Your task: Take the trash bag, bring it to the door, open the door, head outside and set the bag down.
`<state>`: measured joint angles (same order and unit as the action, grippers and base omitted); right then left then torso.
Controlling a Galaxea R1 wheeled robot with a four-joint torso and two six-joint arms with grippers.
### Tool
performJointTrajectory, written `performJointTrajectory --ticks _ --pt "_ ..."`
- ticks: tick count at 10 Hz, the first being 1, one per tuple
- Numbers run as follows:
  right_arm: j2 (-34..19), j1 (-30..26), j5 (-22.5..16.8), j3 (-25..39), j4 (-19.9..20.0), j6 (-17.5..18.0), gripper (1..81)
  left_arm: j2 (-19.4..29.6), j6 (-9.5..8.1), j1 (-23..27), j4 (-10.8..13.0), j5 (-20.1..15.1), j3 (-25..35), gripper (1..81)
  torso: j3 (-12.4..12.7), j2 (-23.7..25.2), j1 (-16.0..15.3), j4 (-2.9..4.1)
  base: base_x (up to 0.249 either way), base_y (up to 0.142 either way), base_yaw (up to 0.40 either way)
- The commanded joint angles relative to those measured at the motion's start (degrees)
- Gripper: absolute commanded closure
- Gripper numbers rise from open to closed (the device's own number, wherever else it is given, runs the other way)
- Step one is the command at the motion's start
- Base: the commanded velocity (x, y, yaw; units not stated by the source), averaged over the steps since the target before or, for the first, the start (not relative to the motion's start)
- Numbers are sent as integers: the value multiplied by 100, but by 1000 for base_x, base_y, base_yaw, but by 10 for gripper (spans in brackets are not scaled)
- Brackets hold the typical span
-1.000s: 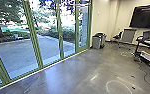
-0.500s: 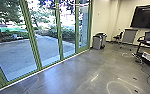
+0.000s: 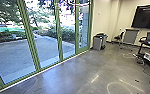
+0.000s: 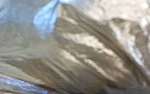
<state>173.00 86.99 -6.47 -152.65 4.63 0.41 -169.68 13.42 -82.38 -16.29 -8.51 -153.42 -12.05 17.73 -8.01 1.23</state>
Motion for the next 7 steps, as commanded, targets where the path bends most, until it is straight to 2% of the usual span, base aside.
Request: performJointTrajectory --ticks 1,7 --pt "18 -265 -381 26 -6 -6 10 30 29 306 29 -371 5 811 0 0 0 0 165 0 0" --pt "18 -256 -381 26 -6 -6 10 48 29 306 29 -362 5 811 0 0 0 0 165 0 0"
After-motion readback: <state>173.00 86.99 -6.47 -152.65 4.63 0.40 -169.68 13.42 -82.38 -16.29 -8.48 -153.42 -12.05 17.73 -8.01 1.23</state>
